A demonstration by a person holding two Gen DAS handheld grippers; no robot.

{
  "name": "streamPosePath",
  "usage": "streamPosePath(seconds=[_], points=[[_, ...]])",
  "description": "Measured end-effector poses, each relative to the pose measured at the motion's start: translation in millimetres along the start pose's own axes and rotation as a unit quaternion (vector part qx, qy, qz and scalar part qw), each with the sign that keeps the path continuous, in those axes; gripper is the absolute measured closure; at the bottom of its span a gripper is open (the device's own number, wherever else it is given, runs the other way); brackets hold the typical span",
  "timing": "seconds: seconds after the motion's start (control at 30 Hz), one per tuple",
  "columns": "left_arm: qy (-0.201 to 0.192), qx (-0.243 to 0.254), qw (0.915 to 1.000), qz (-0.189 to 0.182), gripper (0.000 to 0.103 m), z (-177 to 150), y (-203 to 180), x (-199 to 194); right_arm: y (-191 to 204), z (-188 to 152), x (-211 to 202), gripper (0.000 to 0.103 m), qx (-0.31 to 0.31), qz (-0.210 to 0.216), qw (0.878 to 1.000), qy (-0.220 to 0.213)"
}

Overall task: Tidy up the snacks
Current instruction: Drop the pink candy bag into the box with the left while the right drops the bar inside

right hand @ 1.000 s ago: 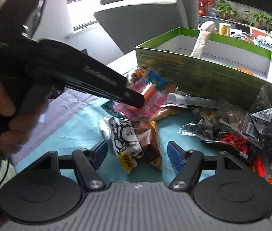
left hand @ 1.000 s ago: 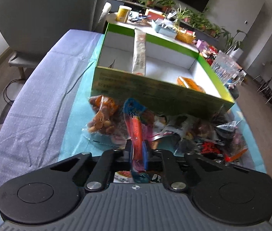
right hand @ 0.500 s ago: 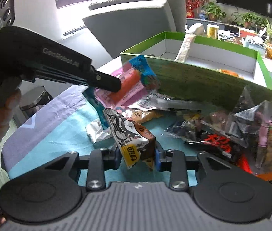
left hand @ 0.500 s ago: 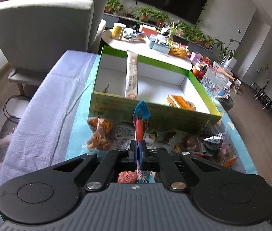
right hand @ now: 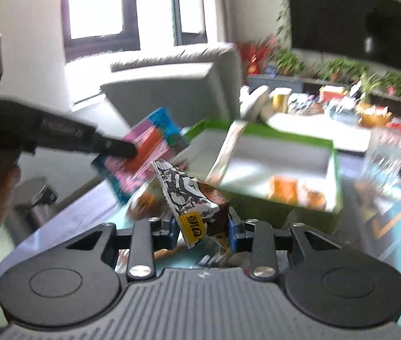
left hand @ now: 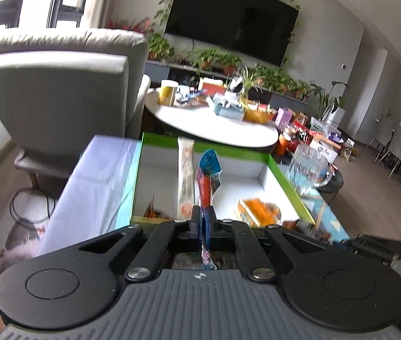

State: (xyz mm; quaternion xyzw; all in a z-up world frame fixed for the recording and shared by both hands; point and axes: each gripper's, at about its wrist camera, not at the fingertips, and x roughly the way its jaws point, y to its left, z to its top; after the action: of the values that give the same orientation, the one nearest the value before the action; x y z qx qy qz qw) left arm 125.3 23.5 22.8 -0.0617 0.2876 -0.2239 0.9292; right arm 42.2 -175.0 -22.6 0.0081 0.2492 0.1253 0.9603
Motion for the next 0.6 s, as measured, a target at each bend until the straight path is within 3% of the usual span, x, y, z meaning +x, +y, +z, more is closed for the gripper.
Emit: streamPosePath(seconds=[0.17, 0.4, 0.6], points=[[-0.016, 0.006, 0.9998, 0.01, 0.101, 14.9, -5.3, 13.2, -23.6, 17.4, 11.7, 0.076, 0.022, -0.034, 0.999, -0.021], [-0.027, 0.02, 0.9994, 0.009, 0.101, 31.9, -13.2, 36.5, -55.6, 26.9, 39.2, 0.076, 0.071, -0.092, 0.993, -0.007], [-0.01, 0.025, 0.9996, 0.009, 0.102, 39.4, -16.6, 70.9, -70.4, 24.6, 63.4, 0.076, 0.087, -0.094, 0.992, 0.014]])
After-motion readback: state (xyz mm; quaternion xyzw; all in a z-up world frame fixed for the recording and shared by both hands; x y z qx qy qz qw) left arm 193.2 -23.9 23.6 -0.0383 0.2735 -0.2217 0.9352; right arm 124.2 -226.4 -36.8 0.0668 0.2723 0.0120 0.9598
